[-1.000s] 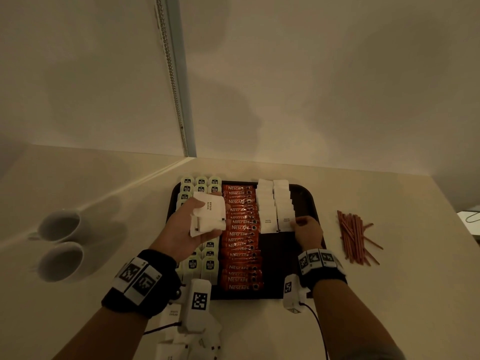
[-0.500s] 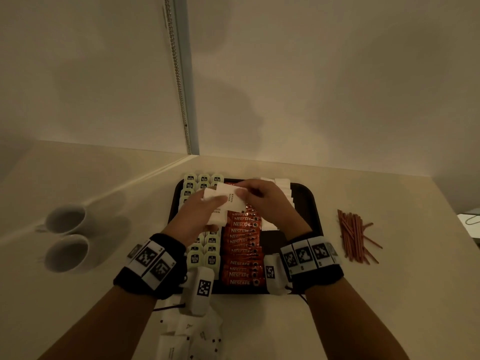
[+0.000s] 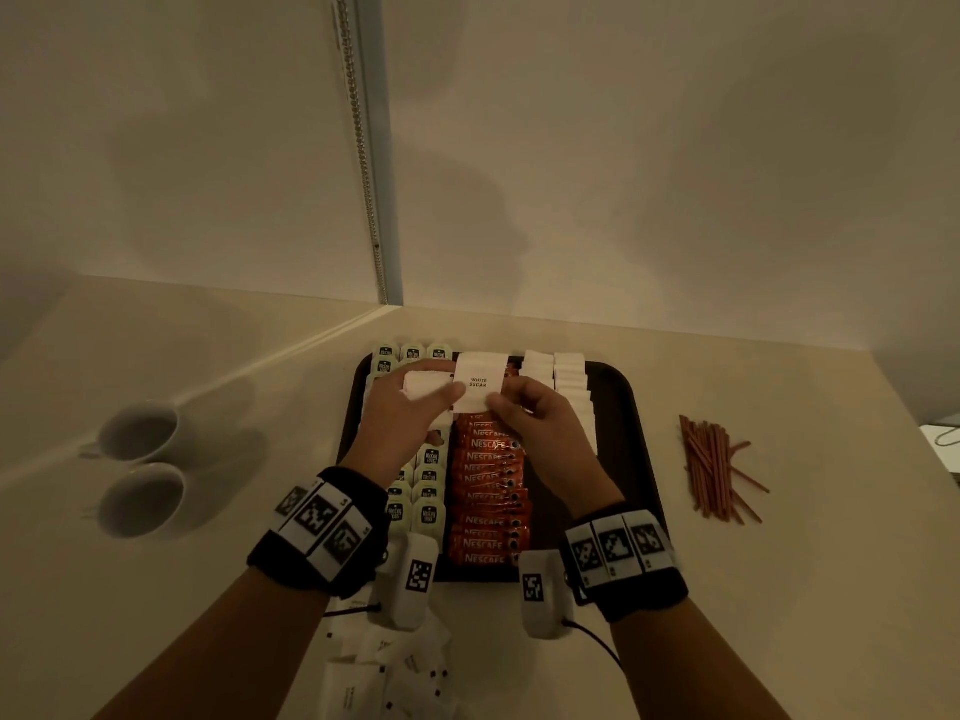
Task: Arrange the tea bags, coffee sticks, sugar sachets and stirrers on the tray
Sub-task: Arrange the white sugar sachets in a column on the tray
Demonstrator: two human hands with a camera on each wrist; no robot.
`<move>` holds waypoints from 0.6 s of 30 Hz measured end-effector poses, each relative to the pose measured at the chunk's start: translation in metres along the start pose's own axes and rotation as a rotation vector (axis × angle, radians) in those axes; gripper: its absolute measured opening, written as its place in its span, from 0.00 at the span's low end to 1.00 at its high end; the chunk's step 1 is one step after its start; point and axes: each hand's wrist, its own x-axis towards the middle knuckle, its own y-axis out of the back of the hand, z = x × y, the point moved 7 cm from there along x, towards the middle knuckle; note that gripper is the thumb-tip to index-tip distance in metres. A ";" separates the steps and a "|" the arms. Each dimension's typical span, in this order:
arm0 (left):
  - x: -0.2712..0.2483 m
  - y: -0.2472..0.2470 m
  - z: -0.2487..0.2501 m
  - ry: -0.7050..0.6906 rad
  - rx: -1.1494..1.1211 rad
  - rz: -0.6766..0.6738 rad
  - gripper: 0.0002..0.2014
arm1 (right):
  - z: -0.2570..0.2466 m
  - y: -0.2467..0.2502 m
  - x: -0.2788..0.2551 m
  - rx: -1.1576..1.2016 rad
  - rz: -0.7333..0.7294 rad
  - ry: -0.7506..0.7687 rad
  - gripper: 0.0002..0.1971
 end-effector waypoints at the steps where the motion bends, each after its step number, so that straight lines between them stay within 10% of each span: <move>1: 0.000 -0.002 -0.002 0.019 -0.017 -0.014 0.08 | -0.001 0.005 0.000 -0.001 0.014 0.012 0.03; 9: -0.003 0.005 -0.017 0.248 -0.376 -0.068 0.14 | 0.049 0.113 0.006 -0.406 0.490 -0.071 0.10; 18: 0.000 0.008 -0.023 0.271 -0.380 -0.058 0.14 | 0.108 0.123 0.006 -0.600 0.413 -0.340 0.11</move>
